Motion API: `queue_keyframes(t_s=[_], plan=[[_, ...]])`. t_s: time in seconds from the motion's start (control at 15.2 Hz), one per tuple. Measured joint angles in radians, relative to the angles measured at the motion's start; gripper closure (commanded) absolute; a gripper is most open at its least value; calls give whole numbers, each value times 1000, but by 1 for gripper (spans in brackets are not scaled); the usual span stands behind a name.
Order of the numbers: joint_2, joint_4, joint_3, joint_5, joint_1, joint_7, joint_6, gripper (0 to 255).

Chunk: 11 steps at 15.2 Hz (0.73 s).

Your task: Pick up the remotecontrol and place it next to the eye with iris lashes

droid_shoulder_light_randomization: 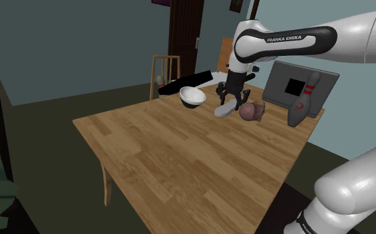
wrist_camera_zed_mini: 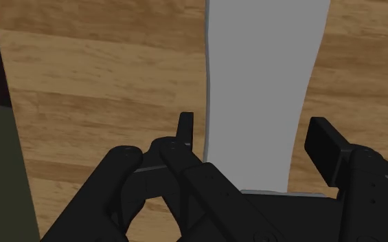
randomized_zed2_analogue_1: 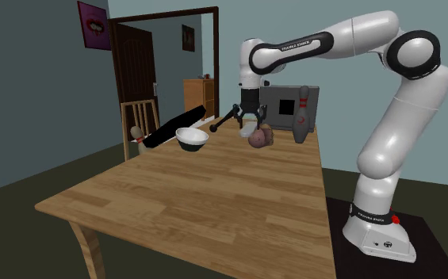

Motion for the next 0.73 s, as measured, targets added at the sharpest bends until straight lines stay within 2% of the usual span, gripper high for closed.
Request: queue_keyframes(t_s=[0.46, 0.73], plan=[[-104, -116, -121, -14, -58, -178, 9, 255], [-127, -135, -189, -37, -94, -273, 3, 255]])
